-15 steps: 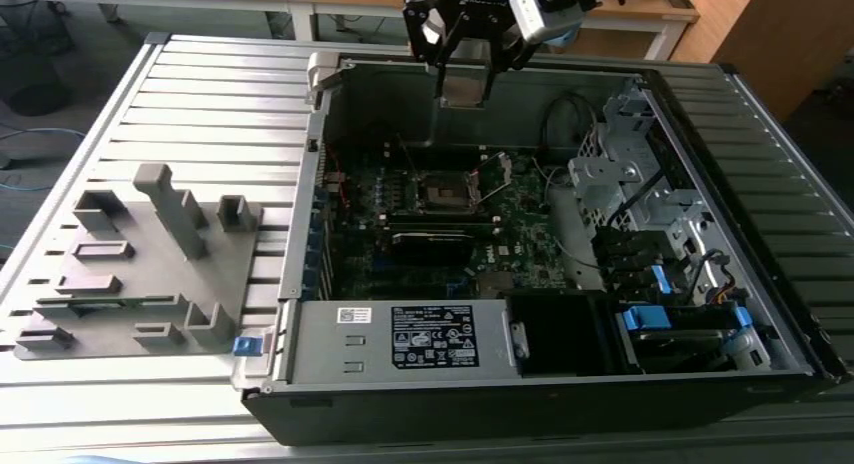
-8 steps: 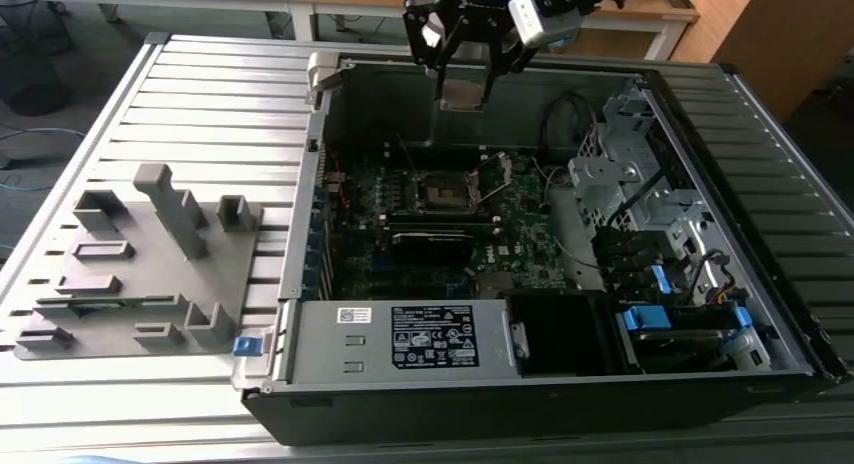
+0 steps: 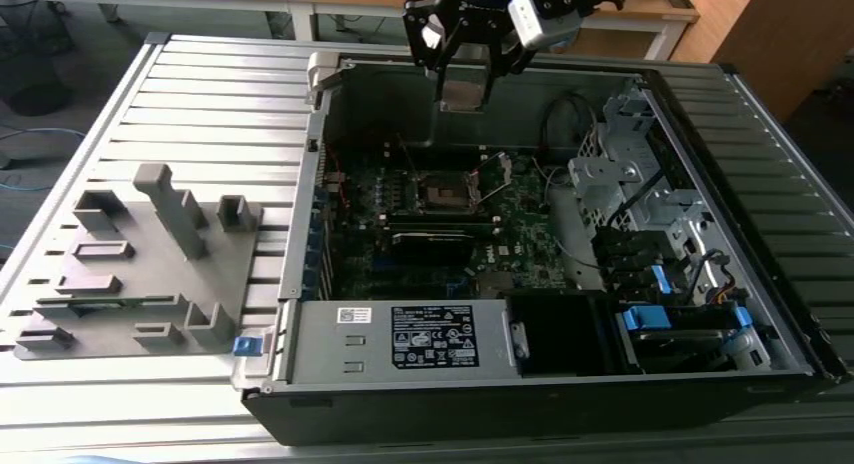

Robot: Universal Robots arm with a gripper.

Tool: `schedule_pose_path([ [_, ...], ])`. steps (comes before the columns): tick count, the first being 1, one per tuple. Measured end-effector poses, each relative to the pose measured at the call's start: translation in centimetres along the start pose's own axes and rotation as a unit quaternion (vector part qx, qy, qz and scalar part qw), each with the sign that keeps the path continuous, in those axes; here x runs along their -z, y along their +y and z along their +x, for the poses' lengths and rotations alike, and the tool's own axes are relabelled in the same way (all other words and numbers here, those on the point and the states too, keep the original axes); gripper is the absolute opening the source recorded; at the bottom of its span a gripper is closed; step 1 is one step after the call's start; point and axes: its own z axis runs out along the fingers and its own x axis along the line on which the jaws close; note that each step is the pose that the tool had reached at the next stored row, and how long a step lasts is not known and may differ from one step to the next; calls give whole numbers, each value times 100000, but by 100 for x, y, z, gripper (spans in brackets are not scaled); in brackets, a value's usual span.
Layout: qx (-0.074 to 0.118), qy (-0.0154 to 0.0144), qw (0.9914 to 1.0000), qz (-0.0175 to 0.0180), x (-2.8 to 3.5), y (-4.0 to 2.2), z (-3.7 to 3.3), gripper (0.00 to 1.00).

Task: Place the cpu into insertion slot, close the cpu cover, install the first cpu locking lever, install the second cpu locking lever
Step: 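Place the cpu into insertion slot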

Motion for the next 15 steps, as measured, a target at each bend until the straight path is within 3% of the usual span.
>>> schedule_pose_path([
  [10,1,-13,100000,13,-59,-6,-1,54],
  [15,12,-154,100000,5,-138,-13,-2,54],
])
